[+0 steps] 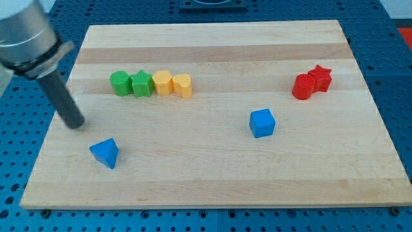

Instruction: Push the triangle to the top of the cube

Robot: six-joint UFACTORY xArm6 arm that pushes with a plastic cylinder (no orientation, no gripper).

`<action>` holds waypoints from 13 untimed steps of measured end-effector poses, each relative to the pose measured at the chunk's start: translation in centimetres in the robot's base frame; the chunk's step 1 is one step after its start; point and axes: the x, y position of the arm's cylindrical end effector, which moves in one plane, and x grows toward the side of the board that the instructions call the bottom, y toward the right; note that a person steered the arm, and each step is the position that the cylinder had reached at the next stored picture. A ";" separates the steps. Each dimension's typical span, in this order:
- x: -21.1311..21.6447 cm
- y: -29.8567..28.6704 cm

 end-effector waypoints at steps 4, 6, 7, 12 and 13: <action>6.6 5.4; 2.3 12.8; -0.3 16.2; -0.7 23.5; -0.7 27.3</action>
